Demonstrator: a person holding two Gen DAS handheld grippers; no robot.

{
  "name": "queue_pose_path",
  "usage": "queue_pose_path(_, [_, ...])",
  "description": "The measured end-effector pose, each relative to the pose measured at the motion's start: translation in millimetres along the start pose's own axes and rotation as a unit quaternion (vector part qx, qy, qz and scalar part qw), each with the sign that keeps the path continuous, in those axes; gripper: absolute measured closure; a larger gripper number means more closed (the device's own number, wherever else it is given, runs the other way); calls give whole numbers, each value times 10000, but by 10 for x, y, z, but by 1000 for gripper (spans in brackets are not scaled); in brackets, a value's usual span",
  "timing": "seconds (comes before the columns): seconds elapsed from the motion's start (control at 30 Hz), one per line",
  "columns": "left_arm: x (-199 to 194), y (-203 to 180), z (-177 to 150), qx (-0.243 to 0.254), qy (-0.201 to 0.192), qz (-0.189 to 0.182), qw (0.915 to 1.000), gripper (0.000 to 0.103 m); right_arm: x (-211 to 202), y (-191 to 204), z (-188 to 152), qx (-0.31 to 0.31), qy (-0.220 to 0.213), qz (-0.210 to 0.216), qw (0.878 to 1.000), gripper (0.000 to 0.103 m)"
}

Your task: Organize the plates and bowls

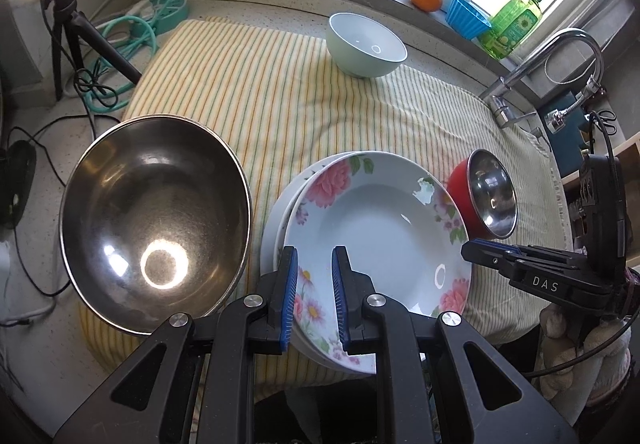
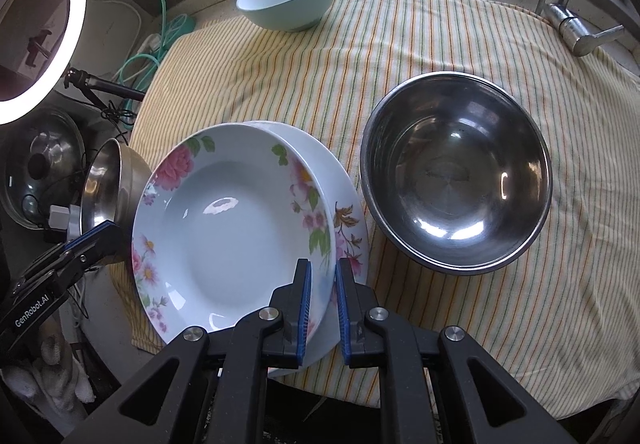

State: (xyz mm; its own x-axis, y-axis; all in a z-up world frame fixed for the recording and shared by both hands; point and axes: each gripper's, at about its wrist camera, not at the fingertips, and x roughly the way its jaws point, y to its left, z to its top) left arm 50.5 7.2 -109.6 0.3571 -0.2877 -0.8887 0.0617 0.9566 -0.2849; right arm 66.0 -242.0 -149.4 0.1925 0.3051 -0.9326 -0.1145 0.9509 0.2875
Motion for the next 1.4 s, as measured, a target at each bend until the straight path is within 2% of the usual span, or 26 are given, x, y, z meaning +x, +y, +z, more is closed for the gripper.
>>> queue_pose_path(0.37, [-236, 121, -30, -158, -362, 40, 9992, 88, -231, -16, -14, 19, -406, 127, 9991, 90])
queue_pose_path(0.57, [-408, 396, -75, -611, -601, 55, 9963, 88, -463, 45, -8, -57, -920, 105, 9957, 90])
queue_pose_path(0.83, [-574, 813, -177, -1228, -837, 406, 9881, 87, -591, 336, -8, -411, -1483, -13, 9881, 87])
queue_pose_path(1.07, [-667, 1121, -241, -1679, -987, 610, 9790, 88, -534, 592, 35, -610, -1438, 256, 9874, 87])
queue_pose_path(1.4, [-653, 1400, -297, -2041, -1007, 756, 9708, 88, -291, 974, 129, -968, -988, 479, 9892, 86])
